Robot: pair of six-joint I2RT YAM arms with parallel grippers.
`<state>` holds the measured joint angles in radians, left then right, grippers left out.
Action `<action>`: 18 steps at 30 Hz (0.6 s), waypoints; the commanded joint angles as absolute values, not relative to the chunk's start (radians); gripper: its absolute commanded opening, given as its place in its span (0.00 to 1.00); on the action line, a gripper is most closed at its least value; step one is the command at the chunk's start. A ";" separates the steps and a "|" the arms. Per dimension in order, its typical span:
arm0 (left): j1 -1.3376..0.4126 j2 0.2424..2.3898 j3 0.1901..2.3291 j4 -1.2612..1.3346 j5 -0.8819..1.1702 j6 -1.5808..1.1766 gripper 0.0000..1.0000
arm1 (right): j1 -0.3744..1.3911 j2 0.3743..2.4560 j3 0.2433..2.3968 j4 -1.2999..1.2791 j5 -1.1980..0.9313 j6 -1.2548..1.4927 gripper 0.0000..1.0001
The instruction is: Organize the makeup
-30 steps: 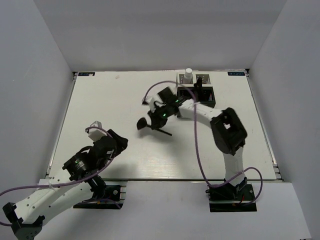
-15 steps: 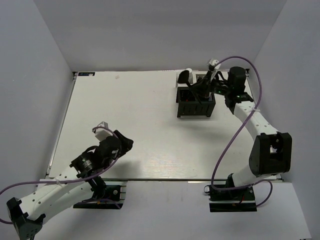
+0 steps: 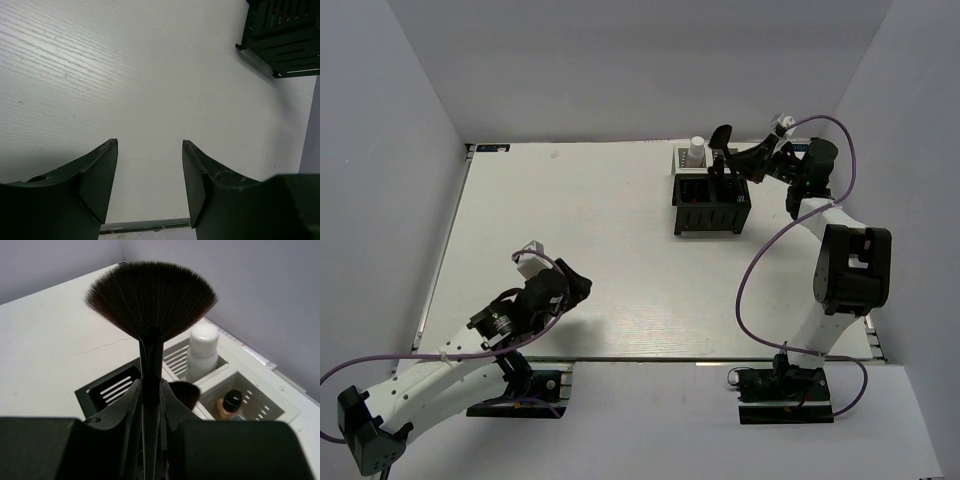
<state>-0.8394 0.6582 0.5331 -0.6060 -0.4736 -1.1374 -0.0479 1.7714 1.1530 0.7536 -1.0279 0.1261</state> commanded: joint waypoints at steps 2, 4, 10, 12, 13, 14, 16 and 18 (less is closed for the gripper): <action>-0.839 0.660 0.523 -0.584 -0.469 -1.129 0.64 | -0.069 1.816 1.198 0.908 -1.063 0.153 0.00; -0.839 0.669 0.526 -0.584 -0.468 -1.126 0.64 | -0.069 1.838 1.200 0.919 -1.054 0.123 0.00; -0.839 0.696 0.537 -0.586 -0.462 -1.120 0.64 | -0.066 1.870 1.189 0.922 -1.065 0.106 0.00; -0.839 0.696 0.534 -0.581 -0.462 -1.120 0.64 | -0.069 1.867 1.172 0.933 -1.066 0.106 0.00; -0.839 0.698 0.531 -0.580 -0.460 -1.121 0.64 | -0.068 1.862 1.154 0.933 -1.068 0.106 0.00; -0.839 0.696 0.531 -0.575 -0.457 -1.121 0.64 | -0.069 1.861 1.144 0.934 -1.063 0.107 0.05; -0.839 0.699 0.531 -0.575 -0.457 -1.123 0.64 | -0.074 1.848 1.118 0.936 -1.066 0.107 0.29; -0.839 0.703 0.531 -0.578 -0.460 -1.121 0.65 | -0.081 1.830 1.095 0.940 -1.065 0.103 0.40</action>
